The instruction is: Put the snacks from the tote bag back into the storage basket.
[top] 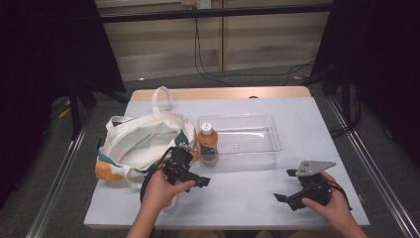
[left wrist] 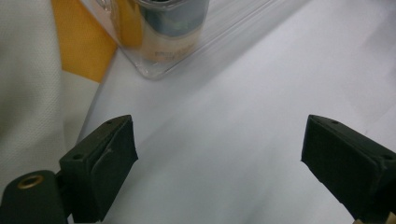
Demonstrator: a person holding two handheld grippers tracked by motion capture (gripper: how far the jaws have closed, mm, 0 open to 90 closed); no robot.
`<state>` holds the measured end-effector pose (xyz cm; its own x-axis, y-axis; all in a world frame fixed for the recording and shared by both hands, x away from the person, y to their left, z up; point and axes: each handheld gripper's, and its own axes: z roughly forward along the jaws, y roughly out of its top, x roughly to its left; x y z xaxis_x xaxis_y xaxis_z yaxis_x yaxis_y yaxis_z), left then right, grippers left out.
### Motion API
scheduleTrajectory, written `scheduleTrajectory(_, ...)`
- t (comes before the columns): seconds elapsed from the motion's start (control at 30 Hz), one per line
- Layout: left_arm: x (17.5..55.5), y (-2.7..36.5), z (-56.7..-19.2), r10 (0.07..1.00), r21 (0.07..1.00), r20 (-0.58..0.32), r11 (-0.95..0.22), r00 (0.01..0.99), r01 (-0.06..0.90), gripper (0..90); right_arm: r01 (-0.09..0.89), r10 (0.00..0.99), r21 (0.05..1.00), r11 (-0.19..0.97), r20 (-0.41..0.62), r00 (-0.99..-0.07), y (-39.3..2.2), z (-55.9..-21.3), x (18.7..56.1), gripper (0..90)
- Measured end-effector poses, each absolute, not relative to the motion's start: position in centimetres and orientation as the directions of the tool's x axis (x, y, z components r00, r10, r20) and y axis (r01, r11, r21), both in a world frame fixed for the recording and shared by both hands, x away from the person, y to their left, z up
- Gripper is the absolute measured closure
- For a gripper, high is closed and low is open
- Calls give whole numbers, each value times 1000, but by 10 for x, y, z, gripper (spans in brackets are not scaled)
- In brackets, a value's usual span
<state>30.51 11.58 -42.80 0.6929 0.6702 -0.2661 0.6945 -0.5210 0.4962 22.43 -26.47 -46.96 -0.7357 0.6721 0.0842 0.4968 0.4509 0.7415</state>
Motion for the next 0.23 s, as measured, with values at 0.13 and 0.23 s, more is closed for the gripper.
scheduleTrajectory(0.13, 306, 118, -425, 661, 493, -258, -537, 704, 684, 99, 499, 679, 743, 447, 81, -729, -267, -469, 223, 35)
scheduleTrajectory(0.23, 306, 117, -426, 667, 507, -266, -517, 696, 689, 99, 497, 680, 745, 445, 80, -729, -269, -470, 222, 36)
